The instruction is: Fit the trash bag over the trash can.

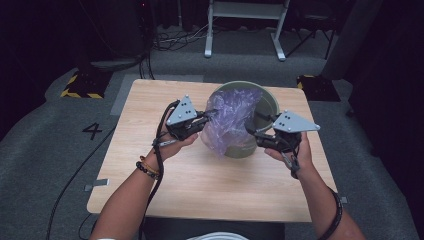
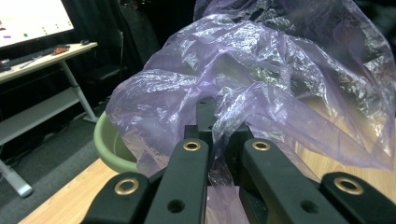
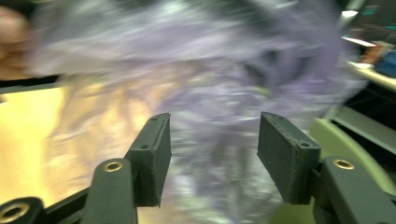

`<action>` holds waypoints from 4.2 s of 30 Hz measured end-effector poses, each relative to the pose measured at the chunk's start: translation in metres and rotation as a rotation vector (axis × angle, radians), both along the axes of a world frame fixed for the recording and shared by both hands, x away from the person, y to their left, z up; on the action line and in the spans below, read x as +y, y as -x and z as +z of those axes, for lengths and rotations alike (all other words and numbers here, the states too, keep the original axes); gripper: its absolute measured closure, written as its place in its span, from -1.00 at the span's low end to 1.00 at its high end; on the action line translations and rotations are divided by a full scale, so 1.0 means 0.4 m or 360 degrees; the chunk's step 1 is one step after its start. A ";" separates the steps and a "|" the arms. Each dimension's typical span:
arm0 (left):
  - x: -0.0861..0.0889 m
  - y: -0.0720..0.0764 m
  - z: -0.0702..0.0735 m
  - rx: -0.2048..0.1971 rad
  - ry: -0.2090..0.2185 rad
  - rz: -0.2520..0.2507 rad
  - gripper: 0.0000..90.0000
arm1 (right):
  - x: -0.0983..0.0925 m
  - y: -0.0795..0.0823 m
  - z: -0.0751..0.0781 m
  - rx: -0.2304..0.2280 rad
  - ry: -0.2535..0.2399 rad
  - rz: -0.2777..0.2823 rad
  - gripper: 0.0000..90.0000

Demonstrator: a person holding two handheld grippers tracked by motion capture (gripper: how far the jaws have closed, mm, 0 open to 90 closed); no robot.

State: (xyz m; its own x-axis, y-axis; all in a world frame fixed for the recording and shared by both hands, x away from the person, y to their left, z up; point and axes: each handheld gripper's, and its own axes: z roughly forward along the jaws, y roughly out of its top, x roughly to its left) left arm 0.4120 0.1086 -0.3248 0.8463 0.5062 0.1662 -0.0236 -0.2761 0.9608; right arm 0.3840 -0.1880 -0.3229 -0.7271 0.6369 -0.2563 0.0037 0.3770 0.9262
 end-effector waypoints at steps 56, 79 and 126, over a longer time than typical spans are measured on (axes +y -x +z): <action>0.051 0.010 -0.019 0.0087 0.0052 -0.0102 0.84 | 0.192 -0.071 -0.021 0.0043 0.0275 -0.0039 0.10; 0.066 -0.024 -0.003 0.0099 0.0032 0.0085 0.77 | 0.035 -0.012 0.011 0.0043 0.0168 0.0005 1.00; 0.013 -0.043 -0.032 0.0137 -0.0036 0.0127 0.49 | -0.090 0.106 0.035 -0.0121 -0.0132 -0.0055 -0.33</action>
State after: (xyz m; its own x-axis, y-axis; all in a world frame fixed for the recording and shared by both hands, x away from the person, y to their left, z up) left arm 0.4290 0.1139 -0.3377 0.8151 0.5694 0.1066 0.0817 -0.2951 0.9520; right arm 0.3417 -0.2239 -0.3090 -0.6848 0.6825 -0.2555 -0.0562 0.3001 0.9523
